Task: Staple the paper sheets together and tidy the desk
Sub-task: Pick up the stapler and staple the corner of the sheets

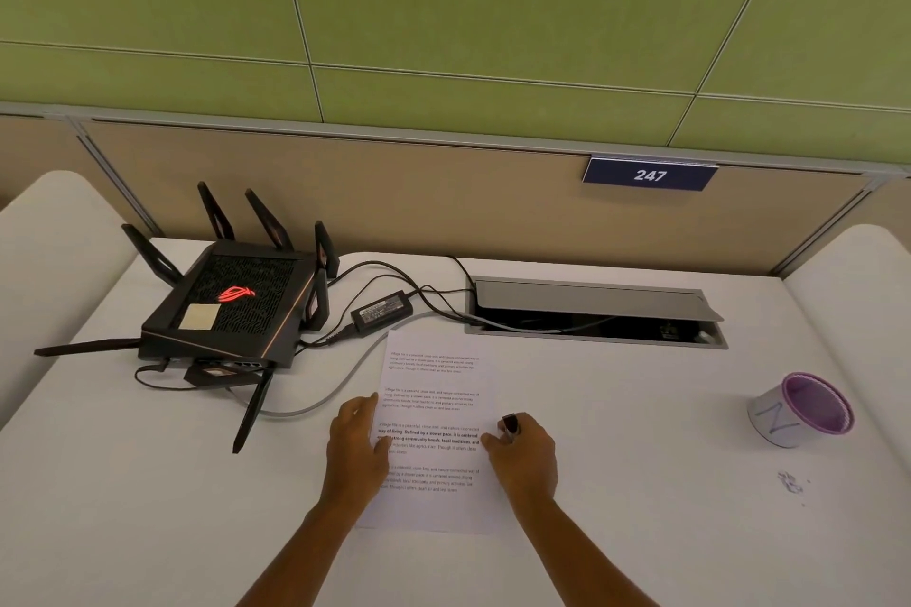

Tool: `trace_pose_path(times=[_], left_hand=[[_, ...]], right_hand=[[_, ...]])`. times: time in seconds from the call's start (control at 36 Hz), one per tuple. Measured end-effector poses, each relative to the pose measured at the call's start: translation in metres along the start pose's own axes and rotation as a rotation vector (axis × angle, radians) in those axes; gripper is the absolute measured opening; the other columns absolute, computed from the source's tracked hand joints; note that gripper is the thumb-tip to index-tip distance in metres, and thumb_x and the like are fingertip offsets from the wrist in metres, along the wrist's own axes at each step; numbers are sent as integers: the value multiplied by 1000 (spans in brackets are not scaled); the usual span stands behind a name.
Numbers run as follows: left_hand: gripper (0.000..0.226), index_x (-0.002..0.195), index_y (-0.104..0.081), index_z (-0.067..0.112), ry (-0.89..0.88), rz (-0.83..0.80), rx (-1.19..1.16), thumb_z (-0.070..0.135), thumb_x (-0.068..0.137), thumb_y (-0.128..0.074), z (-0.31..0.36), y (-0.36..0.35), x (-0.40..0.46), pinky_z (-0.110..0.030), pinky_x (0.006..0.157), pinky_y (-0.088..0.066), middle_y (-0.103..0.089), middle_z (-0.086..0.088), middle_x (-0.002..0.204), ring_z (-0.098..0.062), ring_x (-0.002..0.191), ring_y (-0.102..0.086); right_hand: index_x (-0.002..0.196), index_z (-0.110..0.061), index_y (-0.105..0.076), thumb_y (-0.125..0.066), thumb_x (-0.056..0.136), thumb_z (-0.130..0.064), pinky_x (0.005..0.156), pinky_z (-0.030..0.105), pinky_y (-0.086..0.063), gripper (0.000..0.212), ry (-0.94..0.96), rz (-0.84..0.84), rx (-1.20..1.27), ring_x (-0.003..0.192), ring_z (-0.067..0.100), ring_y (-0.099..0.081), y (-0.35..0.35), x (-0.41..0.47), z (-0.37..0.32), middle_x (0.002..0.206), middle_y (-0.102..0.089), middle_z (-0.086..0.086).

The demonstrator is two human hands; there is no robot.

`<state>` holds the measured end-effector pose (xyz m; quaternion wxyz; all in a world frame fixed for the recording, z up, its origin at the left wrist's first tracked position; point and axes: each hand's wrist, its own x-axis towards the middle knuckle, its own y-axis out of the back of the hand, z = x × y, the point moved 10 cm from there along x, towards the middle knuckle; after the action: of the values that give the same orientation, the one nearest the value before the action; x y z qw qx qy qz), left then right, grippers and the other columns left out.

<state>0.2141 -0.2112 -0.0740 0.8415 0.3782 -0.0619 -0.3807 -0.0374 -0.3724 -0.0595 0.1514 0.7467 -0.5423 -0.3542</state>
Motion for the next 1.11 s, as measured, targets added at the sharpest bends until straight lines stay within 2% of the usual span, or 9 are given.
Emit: trace_pose_path(times=[0.11,0.25,0.39,0.47,0.53,0.67,0.81,0.97,1.11], left_hand=[[69,156,-46,14,-18,20,-16,16,95,-77,2,1,-5,-55,109,-56,-51,-12,153,-33,136,-53],[68,153,-46,14,-91,112,27,24,94,-78,16,5,-27,-54,107,-52,-53,-12,152,-33,134,-52],[81,162,-34,16,-199,144,137,51,94,-60,23,-11,-54,-59,120,-39,-36,-9,170,-34,150,-42],[86,167,-23,19,-262,131,162,62,97,-50,25,-29,-70,-59,131,-18,-20,-4,177,-31,161,-25],[90,168,-19,19,-287,115,186,74,98,-35,26,-40,-79,-59,132,-7,-13,-2,179,-27,165,-14],[94,170,-11,17,-331,62,263,77,99,-22,33,-67,-100,-62,132,-5,-2,0,181,-24,167,-3],[92,169,-18,11,-367,21,340,74,102,-24,44,-87,-113,-48,131,8,-11,-9,180,-30,165,-8],[94,169,-19,11,-364,-10,392,75,101,-24,53,-103,-124,-47,131,12,-17,-13,178,-30,165,-6],[91,169,-14,14,-358,6,415,75,101,-22,61,-111,-133,-54,128,0,-24,-15,176,-19,167,8]], right_hand=[[94,-27,-63,-80,84,-27,73,34,-59,19,3,-31,99,77,12,-66,2,-1,2,84,-68,-7],[103,-28,-62,-72,92,-24,71,23,-51,15,58,-116,174,88,8,-64,9,-1,-1,98,-67,-10],[110,-29,-61,-68,94,-17,75,22,-50,21,127,-181,172,97,12,-66,26,6,0,105,-68,-7],[118,-29,-59,-66,96,-17,85,23,-48,26,183,-208,116,104,9,-63,39,13,3,116,-64,-9],[129,-27,-56,-66,96,-19,94,27,-47,35,196,-209,53,110,13,-60,49,21,11,123,-61,-7],[138,-18,-55,-70,94,-14,97,25,-40,47,228,-143,-76,112,14,-56,81,45,30,129,-59,-2],[137,-20,-57,-70,94,-15,92,25,-44,44,317,-87,-221,113,18,-62,116,65,37,128,-56,-2],[133,-19,-60,-67,96,-11,86,31,-54,38,456,-33,-424,100,26,-68,153,94,35,123,-53,1],[132,-15,-64,-69,92,-3,86,35,-58,42,524,-33,-546,102,26,-67,172,124,36,120,-58,4]])
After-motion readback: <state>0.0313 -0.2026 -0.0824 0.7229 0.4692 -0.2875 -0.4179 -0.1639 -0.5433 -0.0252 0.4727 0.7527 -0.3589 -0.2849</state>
